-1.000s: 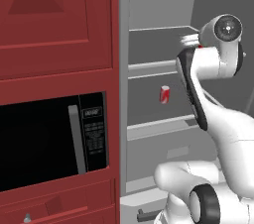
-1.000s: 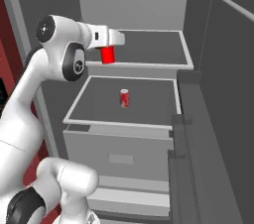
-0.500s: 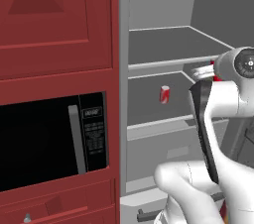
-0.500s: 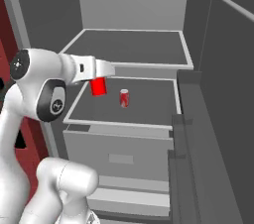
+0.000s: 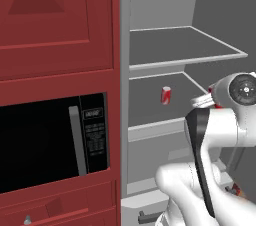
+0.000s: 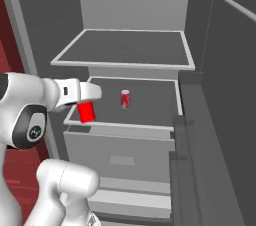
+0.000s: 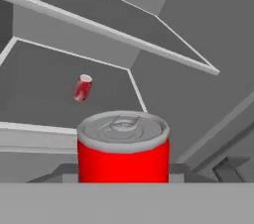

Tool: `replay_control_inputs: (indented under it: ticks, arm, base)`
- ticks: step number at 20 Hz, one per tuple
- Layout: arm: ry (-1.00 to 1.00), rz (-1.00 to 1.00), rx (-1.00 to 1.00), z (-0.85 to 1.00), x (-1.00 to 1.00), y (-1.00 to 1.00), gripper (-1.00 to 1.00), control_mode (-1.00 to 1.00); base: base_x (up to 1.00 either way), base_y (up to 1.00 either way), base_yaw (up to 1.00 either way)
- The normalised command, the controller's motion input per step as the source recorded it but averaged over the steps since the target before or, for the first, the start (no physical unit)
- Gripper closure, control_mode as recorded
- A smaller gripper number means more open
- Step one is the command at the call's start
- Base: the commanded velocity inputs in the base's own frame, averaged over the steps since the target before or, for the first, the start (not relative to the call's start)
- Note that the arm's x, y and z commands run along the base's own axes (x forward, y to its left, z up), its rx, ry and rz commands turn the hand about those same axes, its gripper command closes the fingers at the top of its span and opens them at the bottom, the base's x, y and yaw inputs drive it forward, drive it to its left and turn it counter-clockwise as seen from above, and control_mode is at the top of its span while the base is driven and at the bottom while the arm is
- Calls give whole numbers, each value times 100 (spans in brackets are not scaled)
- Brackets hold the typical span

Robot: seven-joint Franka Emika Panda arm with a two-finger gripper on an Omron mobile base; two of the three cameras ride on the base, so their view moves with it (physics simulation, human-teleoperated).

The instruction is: Open the fridge, grab two sodas, and place both sodas inside the bowl with ice on the dining counter.

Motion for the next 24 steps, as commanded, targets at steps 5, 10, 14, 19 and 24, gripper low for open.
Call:
replay_control_inputs:
  ticks: [5, 10, 14, 19, 24]
  arm:
    - [1, 1, 0, -7, -13, 5, 100, 100]
    - [0, 0, 0, 0, 0, 0, 100, 100]
    - [0, 0, 0, 0, 0, 0, 100, 100]
    - [0, 0, 0, 0, 0, 0, 100, 100]
    - [0, 0, 0, 0, 0, 0, 100, 100]
  base:
    - [-74, 11, 4]
    - [-100, 37, 14]
    - [-95, 86, 27]
    - [-64, 97, 36]
    - [-29, 86, 46]
